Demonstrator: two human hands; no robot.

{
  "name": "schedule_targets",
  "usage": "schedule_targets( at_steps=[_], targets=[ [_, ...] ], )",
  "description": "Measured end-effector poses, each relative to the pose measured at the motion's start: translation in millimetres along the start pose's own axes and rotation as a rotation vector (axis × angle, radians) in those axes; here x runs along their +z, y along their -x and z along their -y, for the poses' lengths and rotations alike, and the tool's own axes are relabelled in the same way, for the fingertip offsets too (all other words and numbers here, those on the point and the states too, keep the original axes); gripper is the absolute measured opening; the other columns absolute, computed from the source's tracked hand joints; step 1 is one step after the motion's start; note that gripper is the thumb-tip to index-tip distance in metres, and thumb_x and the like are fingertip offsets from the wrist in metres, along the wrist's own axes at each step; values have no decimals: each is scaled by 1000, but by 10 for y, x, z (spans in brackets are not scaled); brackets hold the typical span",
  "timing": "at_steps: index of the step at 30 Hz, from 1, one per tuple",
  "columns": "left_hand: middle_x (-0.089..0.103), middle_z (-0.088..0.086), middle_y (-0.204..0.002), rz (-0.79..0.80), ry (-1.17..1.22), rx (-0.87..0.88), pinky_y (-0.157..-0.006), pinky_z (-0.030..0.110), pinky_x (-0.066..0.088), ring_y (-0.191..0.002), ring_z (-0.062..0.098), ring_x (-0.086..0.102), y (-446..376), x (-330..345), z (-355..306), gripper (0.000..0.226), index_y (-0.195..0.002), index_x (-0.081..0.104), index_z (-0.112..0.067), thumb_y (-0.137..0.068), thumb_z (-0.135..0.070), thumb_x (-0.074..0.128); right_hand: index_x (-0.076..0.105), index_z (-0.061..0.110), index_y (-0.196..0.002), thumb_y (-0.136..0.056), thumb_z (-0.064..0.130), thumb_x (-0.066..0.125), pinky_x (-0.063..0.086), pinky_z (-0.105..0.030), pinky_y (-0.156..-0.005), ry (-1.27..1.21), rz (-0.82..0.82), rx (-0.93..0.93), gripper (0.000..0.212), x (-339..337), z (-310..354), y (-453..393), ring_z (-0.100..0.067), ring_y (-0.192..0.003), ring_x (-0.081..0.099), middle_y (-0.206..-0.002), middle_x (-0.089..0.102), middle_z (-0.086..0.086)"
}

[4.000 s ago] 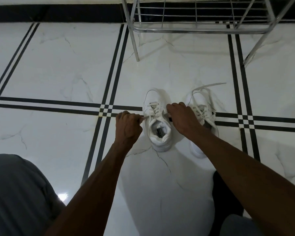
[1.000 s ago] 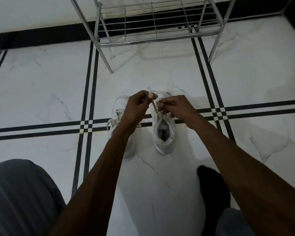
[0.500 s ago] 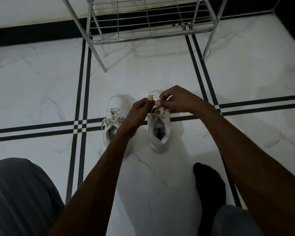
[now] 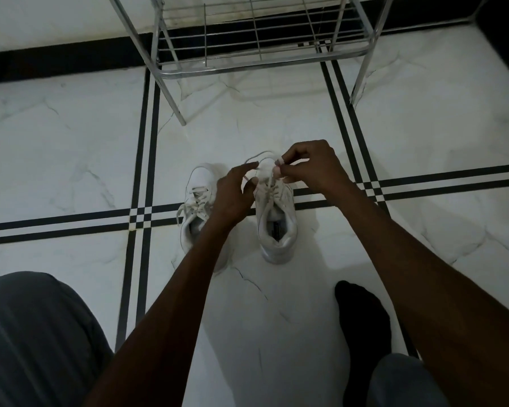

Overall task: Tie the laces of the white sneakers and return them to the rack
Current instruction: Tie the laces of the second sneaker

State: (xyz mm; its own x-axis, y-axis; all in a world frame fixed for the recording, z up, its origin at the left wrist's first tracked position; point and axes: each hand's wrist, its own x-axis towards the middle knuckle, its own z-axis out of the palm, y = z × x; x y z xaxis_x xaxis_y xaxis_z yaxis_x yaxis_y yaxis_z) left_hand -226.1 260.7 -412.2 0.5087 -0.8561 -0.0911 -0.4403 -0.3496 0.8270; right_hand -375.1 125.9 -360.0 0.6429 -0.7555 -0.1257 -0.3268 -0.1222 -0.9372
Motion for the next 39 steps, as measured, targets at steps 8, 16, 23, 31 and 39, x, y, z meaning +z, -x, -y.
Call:
schedule_targets(
  at_steps=[8, 16, 23, 31, 39],
  targets=[
    [68, 8, -106, -86, 82, -143, -86, 27, 49, -102, 17, 61, 71, -329, 3, 38, -94, 66, -14, -107, -42, 45, 68, -10, -103, -84, 13, 80, 64, -40, -81, -270, 88, 193, 32, -41, -45, 22, -32, -91, 78, -101, 76, -22],
    [72, 8, -94, -363, -355, -231, -98, 57, 49, -100, 33, 66, 193, -651, 225, 36, -96, 71, -13, -102, -42, 50, 64, 4, -88, -92, 14, 64, 59, -38, -70, -38, -135, 544, 10, -140, -462, 12, -28, -86, 75, -100, 76, -19],
    [63, 13, -130, -333, -578, -226, -123, 66, 14, -137, 39, 43, 301, -376, 271, 19, -112, 71, -13, -99, -23, 60, 69, -7, -98, -93, 31, 68, 45, -28, -53, 40, -156, 644, 39, -104, -650, 140, -29, -81, 71, -94, 75, -22],
    [75, 17, -116, 16, -327, 90, -90, 46, 59, -108, 34, 70, 171, 112, -33, 35, -119, 75, -6, -87, 2, 66, 69, 13, -119, -84, 23, 80, 47, -22, -69, 380, 96, 144, 38, -41, -498, 139, -18, -96, 64, -116, 67, -4],
    [80, -1, -96, -27, -326, -39, -80, 45, 59, -93, 25, 75, 143, 197, 114, 15, -94, 76, -23, -89, -26, 62, 76, 13, -91, -88, 19, 75, 59, -38, -88, 343, 149, 121, 7, 62, -566, 186, -20, -98, 71, -101, 77, -4]
  ],
)
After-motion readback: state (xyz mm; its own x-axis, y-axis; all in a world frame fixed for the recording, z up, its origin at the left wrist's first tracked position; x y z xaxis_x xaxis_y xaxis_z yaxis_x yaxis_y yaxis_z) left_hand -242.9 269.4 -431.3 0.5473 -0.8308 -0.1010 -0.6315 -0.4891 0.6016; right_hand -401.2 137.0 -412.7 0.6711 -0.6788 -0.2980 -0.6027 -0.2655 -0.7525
